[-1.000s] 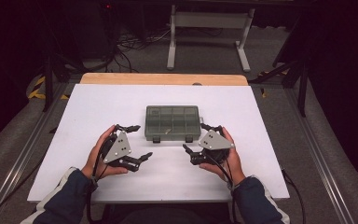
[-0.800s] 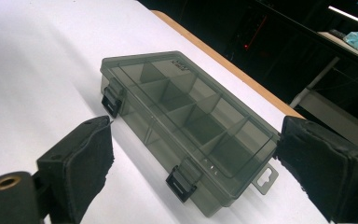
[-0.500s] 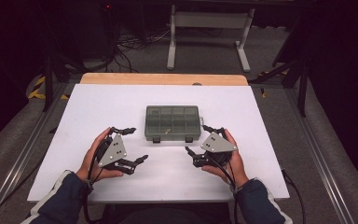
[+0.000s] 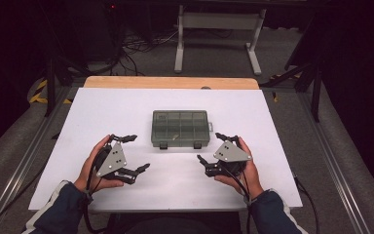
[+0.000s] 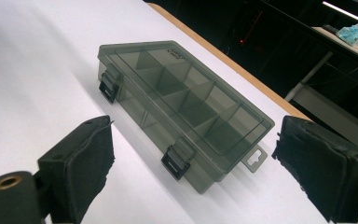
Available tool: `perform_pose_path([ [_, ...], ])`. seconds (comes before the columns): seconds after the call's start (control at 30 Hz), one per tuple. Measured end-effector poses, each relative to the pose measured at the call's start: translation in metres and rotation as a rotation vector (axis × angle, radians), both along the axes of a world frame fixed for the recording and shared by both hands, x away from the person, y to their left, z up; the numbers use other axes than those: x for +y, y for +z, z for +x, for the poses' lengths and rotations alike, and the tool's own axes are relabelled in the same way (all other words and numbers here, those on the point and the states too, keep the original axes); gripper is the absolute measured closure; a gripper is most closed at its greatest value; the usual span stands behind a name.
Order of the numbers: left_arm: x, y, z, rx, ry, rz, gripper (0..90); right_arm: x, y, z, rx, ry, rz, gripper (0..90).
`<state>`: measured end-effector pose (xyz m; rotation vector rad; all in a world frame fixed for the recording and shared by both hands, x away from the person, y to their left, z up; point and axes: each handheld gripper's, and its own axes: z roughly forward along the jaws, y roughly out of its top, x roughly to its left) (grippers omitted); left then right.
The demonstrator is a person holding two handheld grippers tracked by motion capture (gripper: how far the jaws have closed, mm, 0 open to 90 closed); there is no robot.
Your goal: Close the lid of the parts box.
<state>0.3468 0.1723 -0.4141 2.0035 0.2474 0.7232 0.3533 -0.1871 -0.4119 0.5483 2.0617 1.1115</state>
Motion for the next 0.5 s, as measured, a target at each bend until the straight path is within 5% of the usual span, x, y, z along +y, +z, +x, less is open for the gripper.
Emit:
perform_pose_path([
  [0.5,0.022,-0.004,-0.008,0.005,0.045,-0.001,8.8,-0.01,-0.003,-0.007,0.004,-0.017,-0.001,11.7],
])
